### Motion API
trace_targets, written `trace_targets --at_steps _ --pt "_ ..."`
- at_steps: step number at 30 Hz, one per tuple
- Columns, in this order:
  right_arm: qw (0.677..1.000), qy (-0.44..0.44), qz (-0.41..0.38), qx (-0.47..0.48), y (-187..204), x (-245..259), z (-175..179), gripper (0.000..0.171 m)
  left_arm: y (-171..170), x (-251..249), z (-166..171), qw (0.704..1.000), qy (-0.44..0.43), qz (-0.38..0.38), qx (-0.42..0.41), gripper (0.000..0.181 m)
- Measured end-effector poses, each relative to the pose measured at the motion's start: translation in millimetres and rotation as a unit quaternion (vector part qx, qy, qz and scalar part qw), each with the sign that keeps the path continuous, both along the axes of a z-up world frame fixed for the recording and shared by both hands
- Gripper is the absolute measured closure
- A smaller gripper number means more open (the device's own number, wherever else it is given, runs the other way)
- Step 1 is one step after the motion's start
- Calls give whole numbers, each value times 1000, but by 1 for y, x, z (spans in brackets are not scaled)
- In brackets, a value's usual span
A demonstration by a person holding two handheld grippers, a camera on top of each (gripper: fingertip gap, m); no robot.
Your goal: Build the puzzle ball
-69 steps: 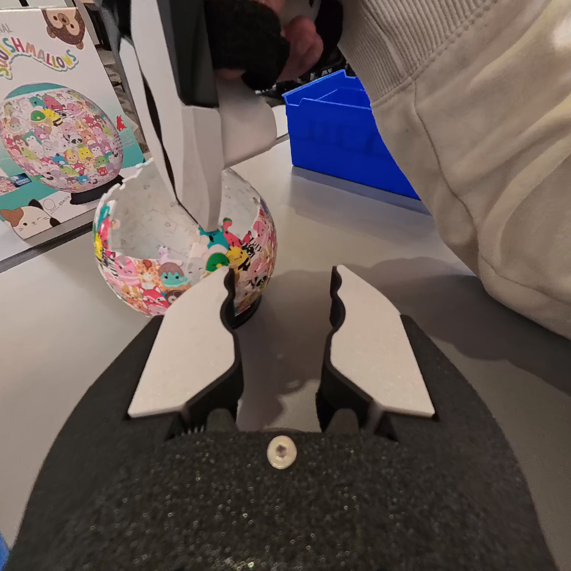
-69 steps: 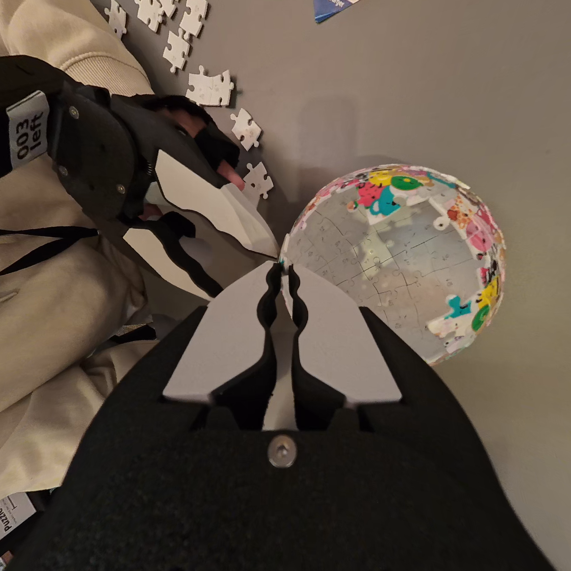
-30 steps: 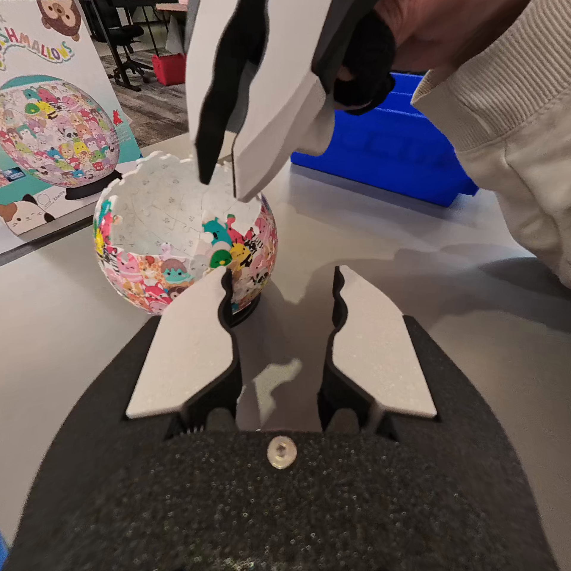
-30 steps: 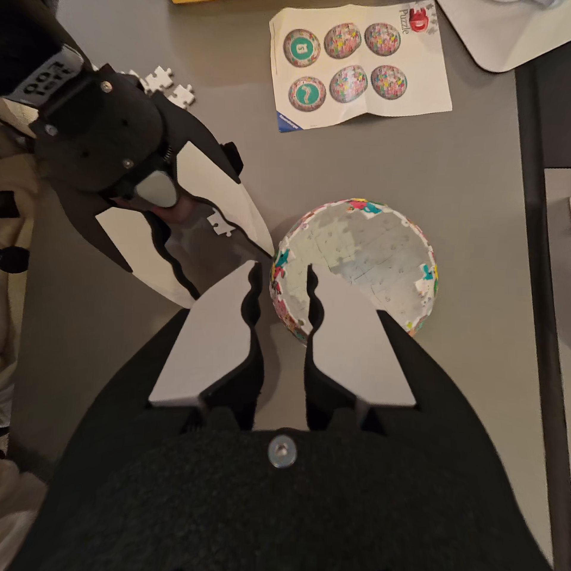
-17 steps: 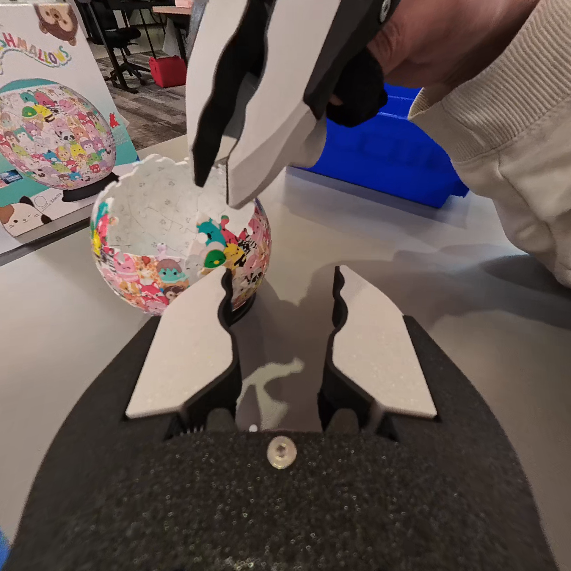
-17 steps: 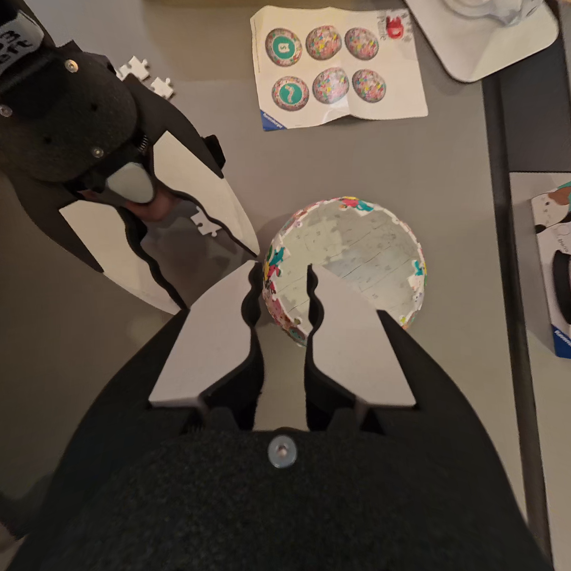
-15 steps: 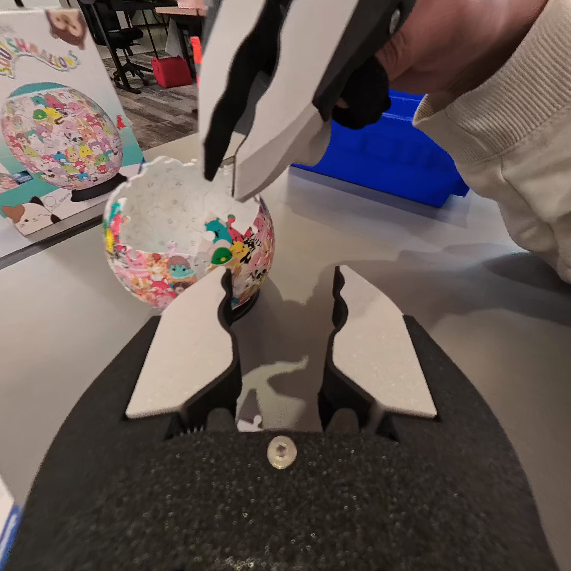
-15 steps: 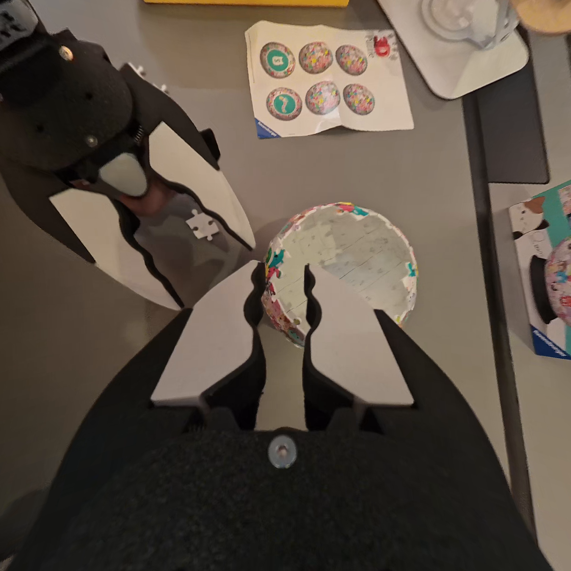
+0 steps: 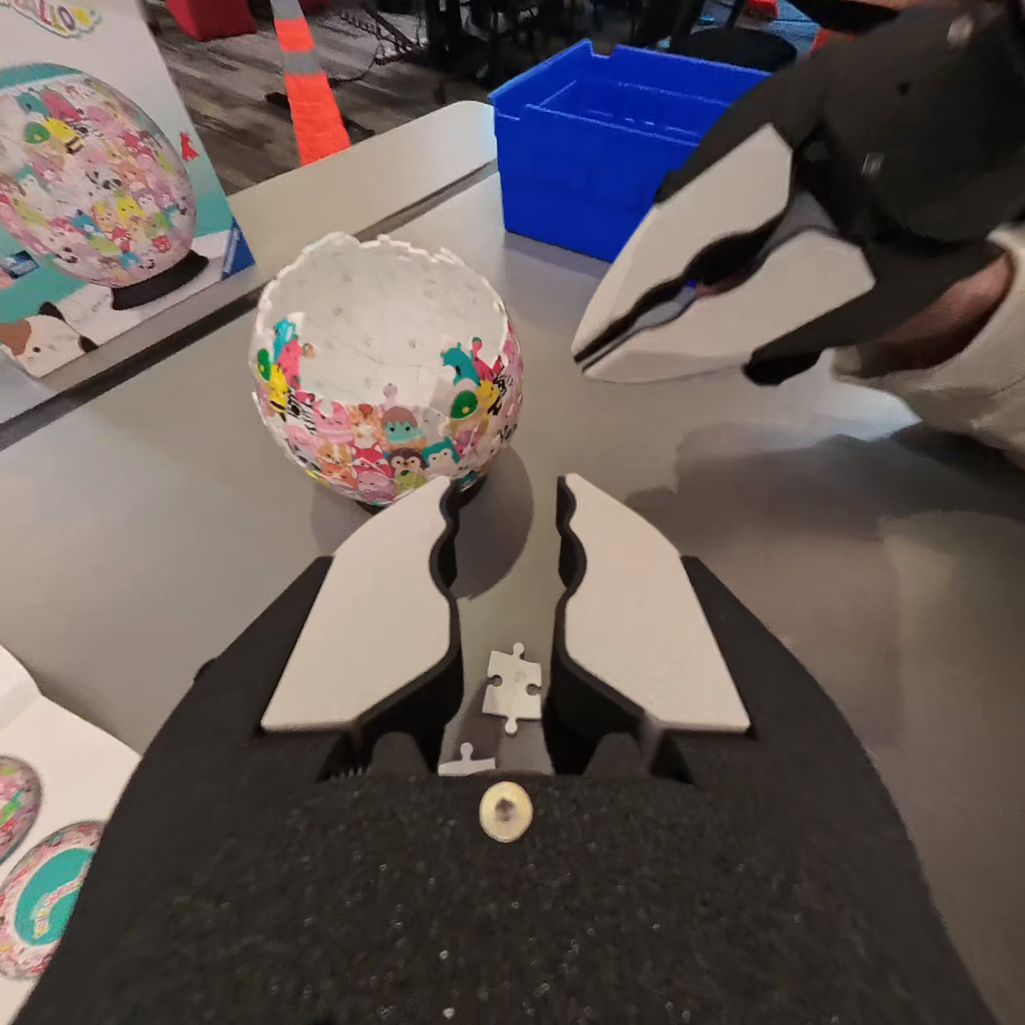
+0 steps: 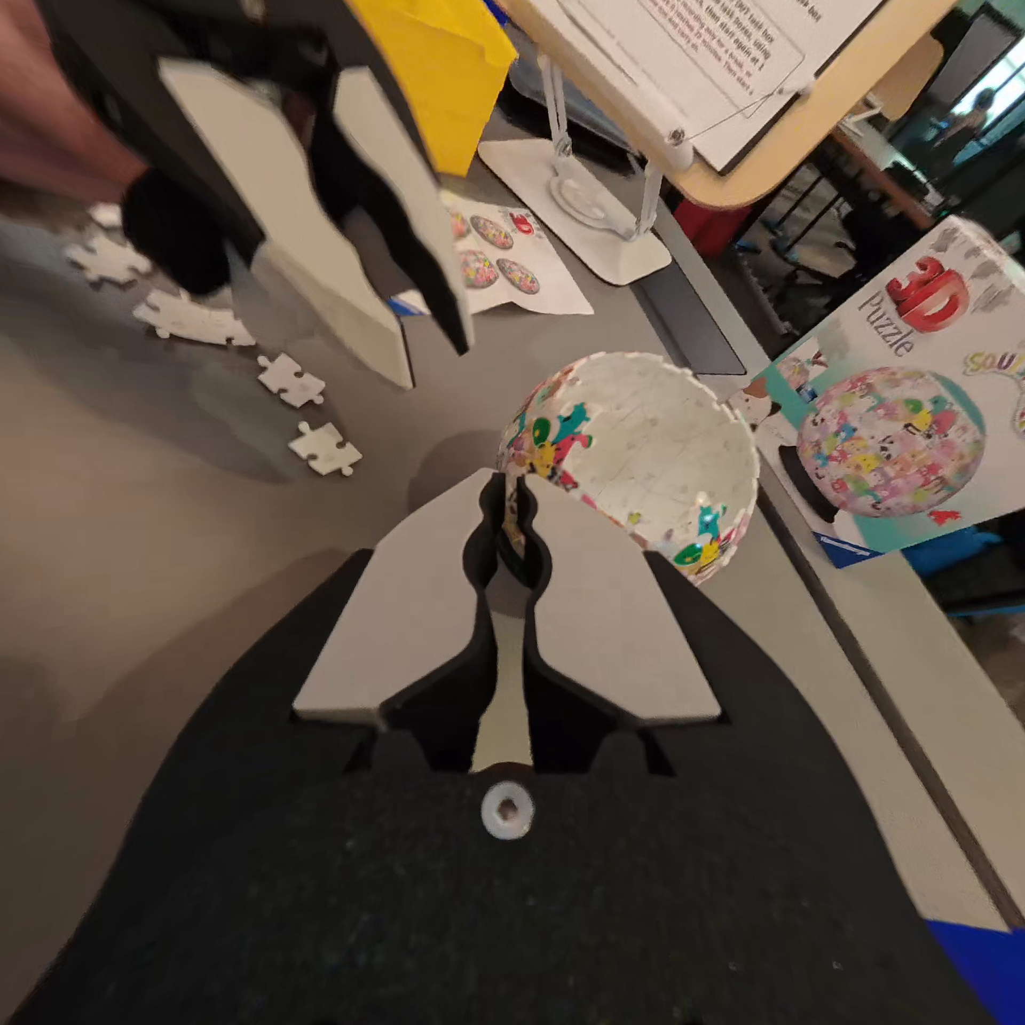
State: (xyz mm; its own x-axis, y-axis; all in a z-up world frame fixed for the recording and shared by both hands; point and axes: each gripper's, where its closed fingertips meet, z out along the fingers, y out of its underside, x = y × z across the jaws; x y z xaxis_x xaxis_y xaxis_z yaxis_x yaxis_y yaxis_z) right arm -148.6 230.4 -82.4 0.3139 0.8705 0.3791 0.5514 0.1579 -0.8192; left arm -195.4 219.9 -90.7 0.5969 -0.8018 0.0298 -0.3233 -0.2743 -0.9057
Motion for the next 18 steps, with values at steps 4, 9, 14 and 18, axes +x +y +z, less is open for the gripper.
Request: trace_targets --at_steps 4,9,14,18 --pt "993 -16 21 -115 17 2 12 147 -23 -5 -6 999 8 4 -43 151" --pt "973 -60 61 -214 33 -4 17 141 -96 -35 -9 997 39 -26 -67 151" --pt "950 -116 96 -274 34 -19 19 145 -156 -68 -34 995 43 -6 -91 151" --pt "923 -212 108 -303 35 -23 8 145 -180 -86 -39 994 -16 6 -110 151"
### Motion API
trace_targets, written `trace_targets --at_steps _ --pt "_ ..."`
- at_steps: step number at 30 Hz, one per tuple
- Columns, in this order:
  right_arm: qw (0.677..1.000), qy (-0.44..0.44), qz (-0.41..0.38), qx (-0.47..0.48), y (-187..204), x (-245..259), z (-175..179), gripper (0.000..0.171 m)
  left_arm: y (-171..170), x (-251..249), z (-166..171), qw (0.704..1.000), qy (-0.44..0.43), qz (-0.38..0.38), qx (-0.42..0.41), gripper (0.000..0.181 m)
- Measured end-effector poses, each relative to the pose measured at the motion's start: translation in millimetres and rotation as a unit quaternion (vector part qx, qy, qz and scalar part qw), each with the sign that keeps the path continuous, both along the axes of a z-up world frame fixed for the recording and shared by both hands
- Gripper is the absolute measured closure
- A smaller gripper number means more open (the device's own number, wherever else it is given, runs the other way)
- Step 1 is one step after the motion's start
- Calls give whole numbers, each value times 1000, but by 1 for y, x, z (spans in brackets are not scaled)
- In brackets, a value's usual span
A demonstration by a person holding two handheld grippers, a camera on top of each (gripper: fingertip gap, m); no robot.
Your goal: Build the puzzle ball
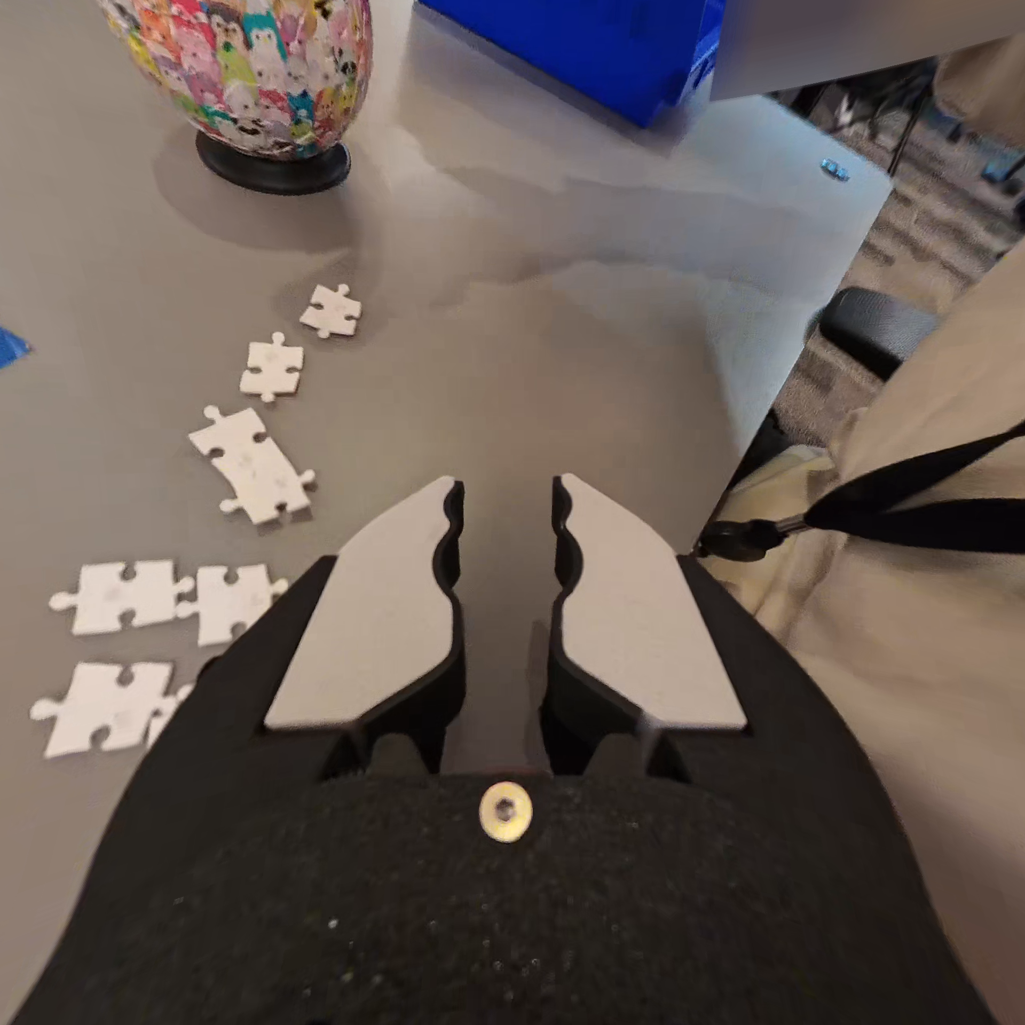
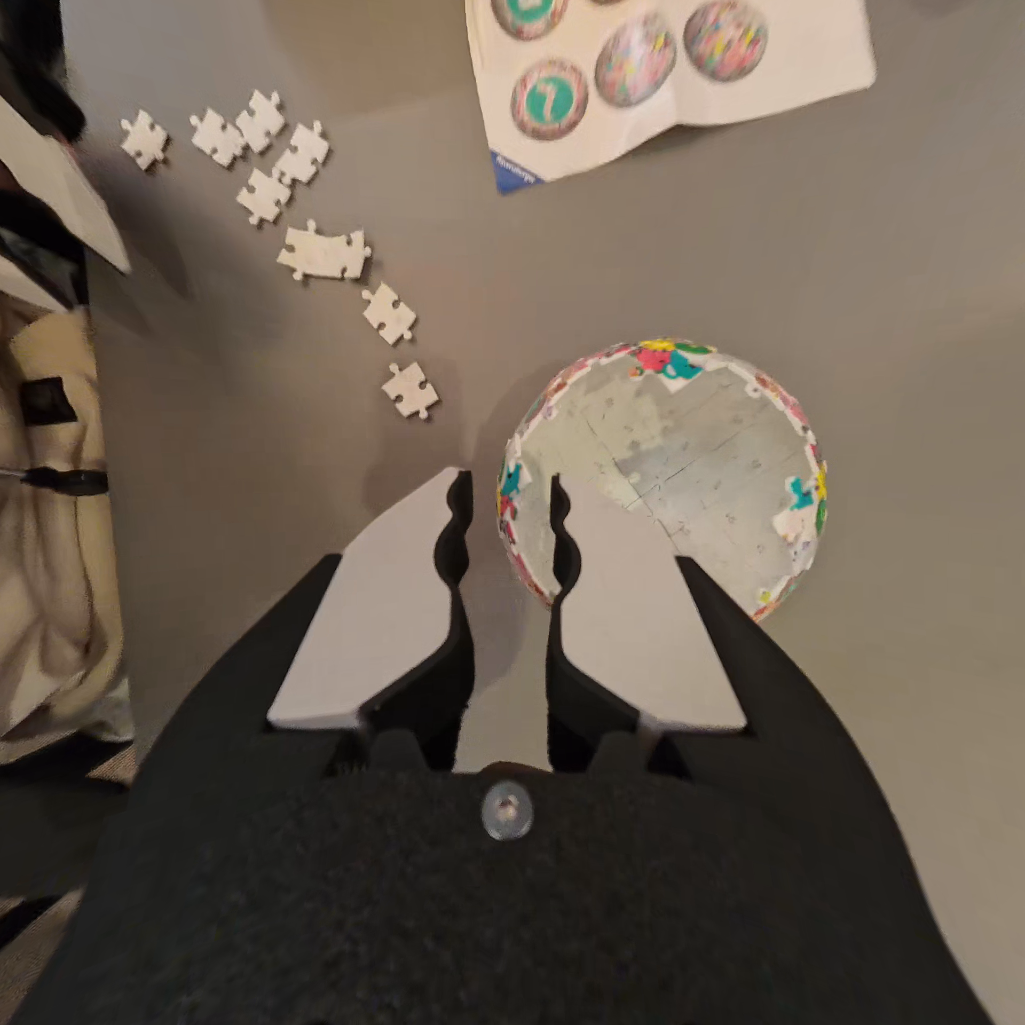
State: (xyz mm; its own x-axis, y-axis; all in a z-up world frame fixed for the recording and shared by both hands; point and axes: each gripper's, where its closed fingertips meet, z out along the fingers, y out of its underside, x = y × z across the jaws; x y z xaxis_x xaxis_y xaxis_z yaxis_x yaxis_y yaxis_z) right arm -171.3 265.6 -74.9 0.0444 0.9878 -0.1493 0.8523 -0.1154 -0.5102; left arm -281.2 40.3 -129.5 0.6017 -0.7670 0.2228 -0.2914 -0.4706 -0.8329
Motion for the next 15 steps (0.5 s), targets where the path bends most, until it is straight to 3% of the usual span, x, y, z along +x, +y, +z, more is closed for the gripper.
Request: trace_targets --at_steps 7,15 --pt "996 -76 -14 -37 5 -5 -11 144 -4 -46 16 997 -65 43 13 151" --pt "995 -77 -30 -64 -3 -11 -18 149 -15 -57 12 994 -104 43 -11 151"
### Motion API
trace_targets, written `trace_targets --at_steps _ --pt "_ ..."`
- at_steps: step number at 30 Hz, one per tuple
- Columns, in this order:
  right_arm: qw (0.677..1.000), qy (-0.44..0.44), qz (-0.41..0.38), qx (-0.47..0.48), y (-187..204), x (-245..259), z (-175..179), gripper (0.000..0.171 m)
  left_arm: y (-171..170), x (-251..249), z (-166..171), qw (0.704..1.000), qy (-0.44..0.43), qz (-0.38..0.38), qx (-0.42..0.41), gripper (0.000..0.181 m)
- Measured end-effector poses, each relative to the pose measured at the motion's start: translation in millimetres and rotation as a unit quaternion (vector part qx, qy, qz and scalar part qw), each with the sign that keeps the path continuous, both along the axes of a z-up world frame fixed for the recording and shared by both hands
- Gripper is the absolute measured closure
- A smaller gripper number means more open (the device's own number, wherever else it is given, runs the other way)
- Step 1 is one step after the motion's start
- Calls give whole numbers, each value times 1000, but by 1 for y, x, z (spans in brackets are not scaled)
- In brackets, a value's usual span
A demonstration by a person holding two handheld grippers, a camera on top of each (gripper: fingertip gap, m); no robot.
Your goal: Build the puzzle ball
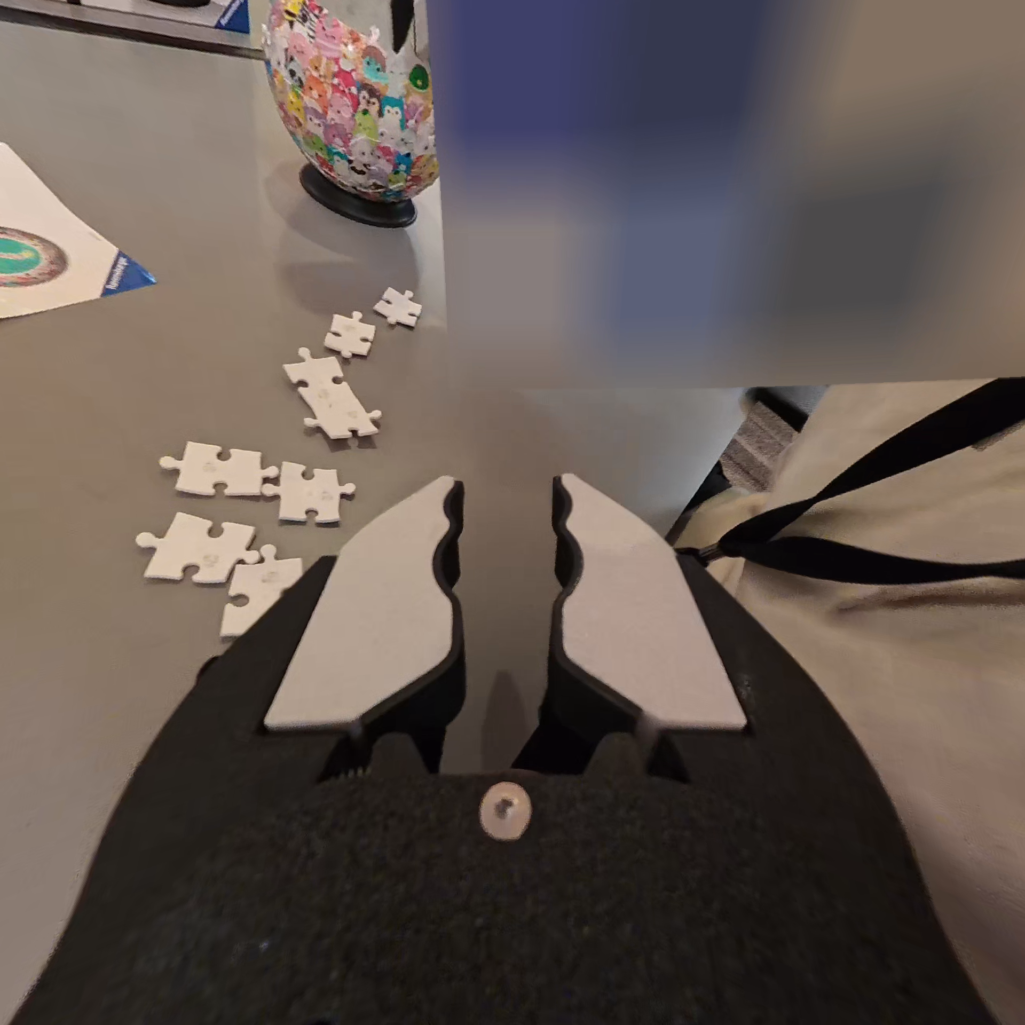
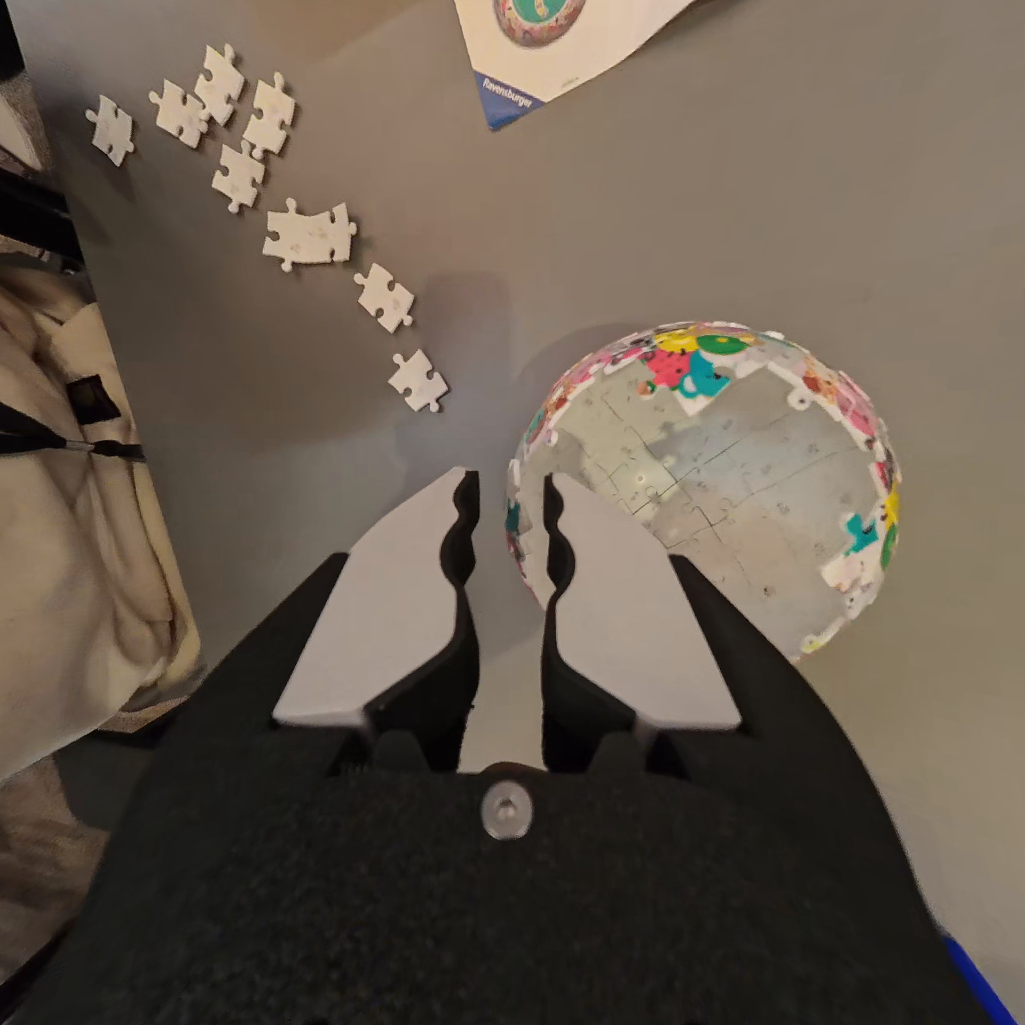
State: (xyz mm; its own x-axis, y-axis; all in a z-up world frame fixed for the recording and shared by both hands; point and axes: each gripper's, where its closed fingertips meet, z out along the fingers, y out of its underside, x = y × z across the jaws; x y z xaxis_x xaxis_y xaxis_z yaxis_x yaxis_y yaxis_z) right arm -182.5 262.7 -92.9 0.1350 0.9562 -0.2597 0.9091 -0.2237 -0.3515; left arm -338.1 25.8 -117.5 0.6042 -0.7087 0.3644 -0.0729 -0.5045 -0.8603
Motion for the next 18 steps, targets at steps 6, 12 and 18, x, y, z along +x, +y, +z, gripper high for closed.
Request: trace_targets --at_steps 6,12,18 --pt "999 -52 13 -3 5 -3 -6 152 -3 5 -2 1000 1 -13 -4 151" --pt "998 -51 10 -46 2 -3 -6 157 -4 5 -3 1000 -6 -18 -9 151" --pt "997 -61 18 -42 2 -2 -8 157 -5 6 -3 1000 -7 -21 -9 151"
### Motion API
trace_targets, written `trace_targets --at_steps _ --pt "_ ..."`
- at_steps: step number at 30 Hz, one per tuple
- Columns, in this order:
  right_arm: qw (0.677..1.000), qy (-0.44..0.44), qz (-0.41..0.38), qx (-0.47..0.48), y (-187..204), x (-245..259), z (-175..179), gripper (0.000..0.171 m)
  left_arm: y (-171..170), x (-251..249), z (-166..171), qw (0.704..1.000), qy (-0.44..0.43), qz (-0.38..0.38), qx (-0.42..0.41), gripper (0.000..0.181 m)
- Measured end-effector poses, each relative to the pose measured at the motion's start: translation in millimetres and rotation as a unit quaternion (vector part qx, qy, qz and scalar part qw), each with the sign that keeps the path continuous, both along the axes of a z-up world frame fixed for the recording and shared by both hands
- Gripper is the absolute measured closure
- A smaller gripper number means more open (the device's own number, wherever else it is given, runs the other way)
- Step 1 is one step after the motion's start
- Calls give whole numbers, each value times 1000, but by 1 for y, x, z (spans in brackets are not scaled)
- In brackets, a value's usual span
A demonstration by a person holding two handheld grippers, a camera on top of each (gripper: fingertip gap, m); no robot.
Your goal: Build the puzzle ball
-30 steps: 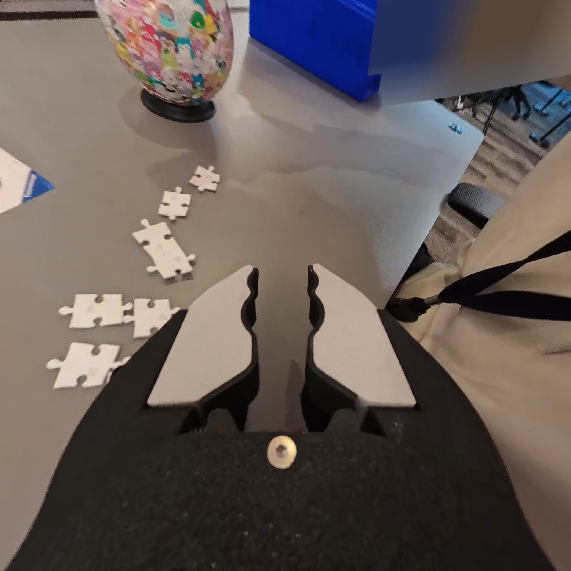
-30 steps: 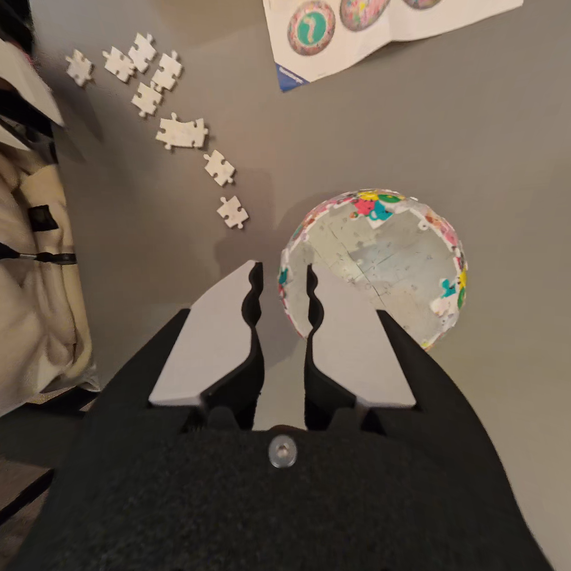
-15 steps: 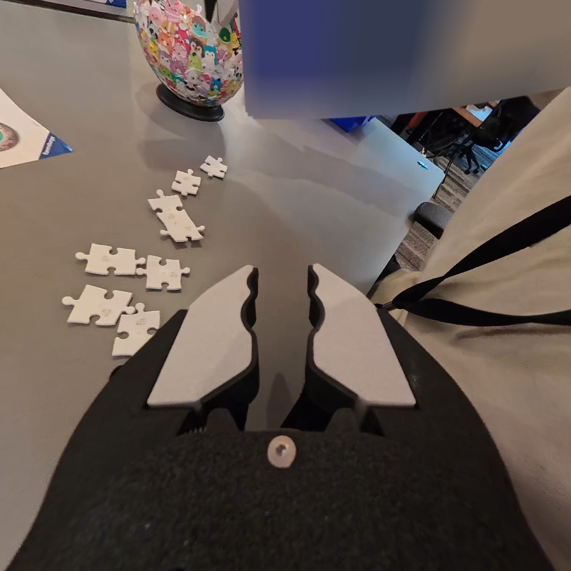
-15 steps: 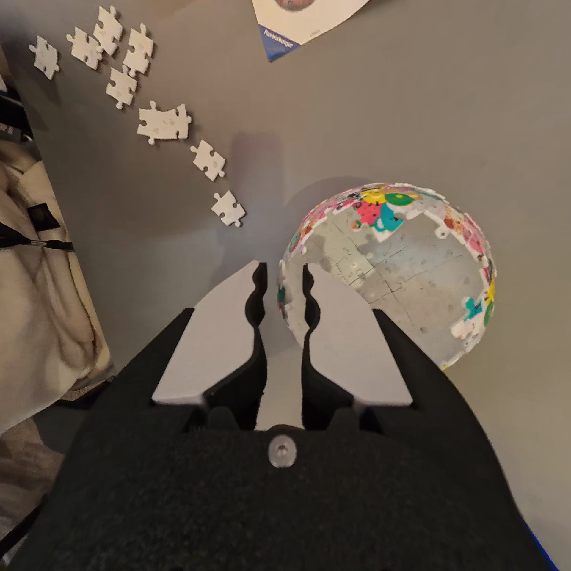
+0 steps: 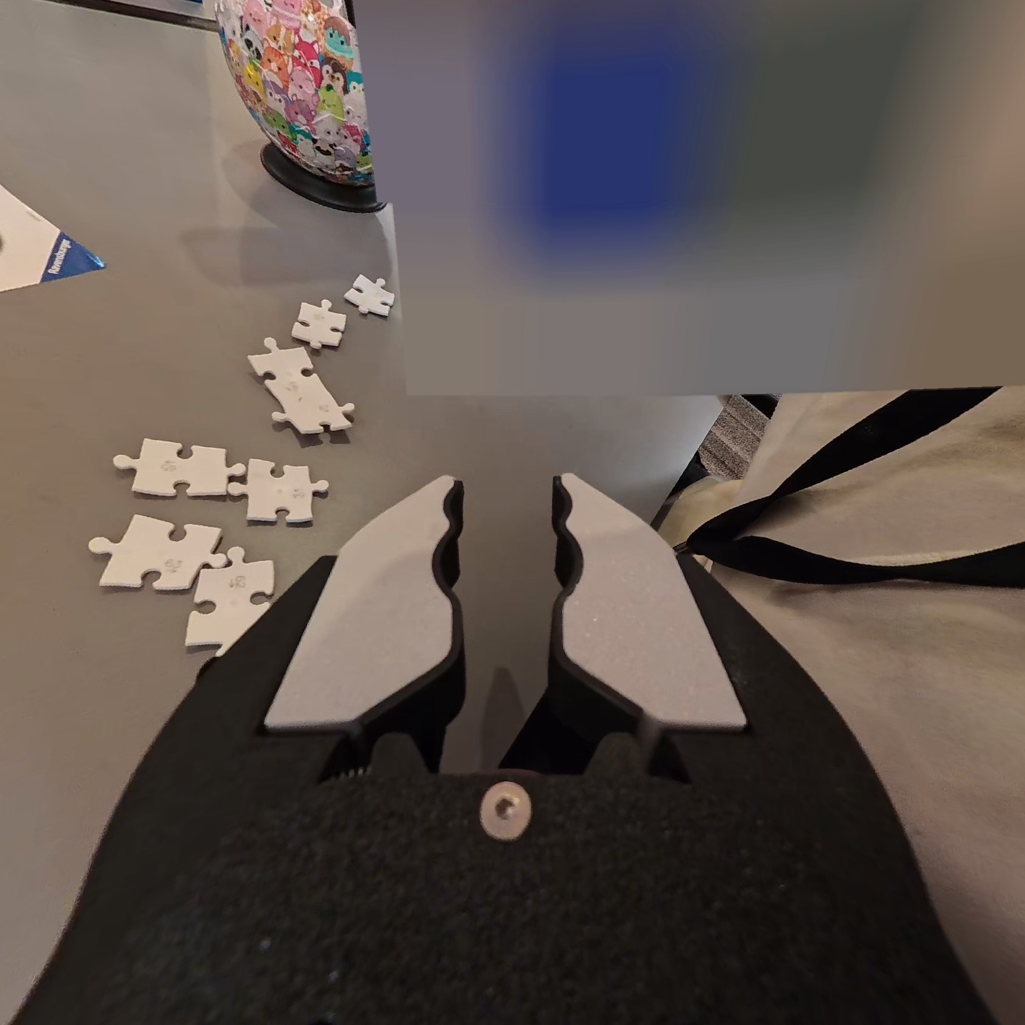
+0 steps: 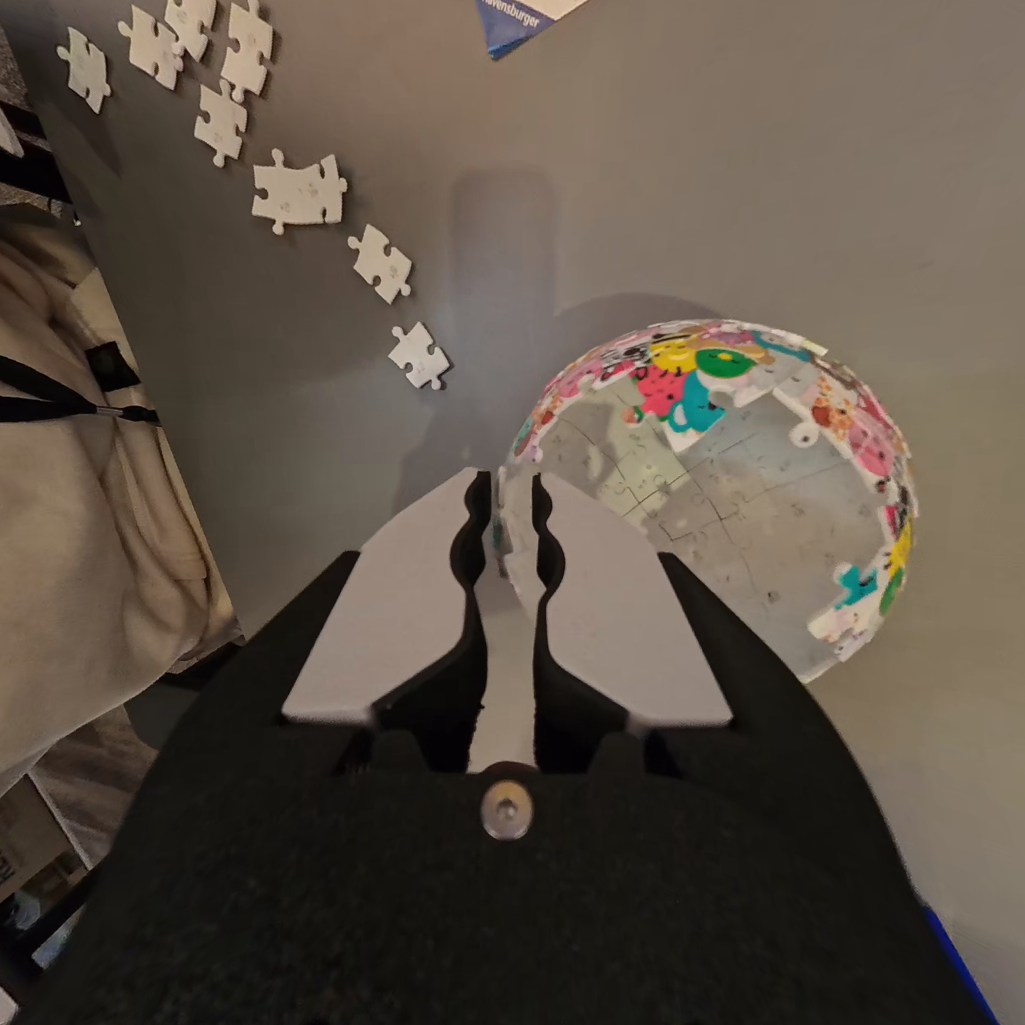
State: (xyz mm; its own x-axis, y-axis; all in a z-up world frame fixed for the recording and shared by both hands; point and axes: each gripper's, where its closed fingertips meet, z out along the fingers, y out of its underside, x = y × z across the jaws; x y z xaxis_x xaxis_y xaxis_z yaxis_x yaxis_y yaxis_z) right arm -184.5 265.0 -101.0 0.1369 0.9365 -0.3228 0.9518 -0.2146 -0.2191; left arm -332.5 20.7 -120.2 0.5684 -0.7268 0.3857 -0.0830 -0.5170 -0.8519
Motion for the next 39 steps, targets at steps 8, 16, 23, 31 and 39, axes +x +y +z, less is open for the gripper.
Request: trace_targets --at_steps 8,16,23,31,39 --pt "1000 -8 5 -3 -3 1 -5 159 -2 2 -2 1000 11 -5 3 151" --pt "1000 -4 -1 -24 -5 1 -6 165 -2 3 -3 1000 12 -6 2 151" --pt "1000 -8 -11 -27 -3 1 -6 165 -2 2 -2 1000 10 -6 2 151" --pt "999 -9 -27 -18 -3 3 -6 166 -2 2 -2 1000 9 -5 2 151" --pt "1000 -8 -25 0 2 6 -6 165 -3 3 -2 1000 12 -5 4 151"
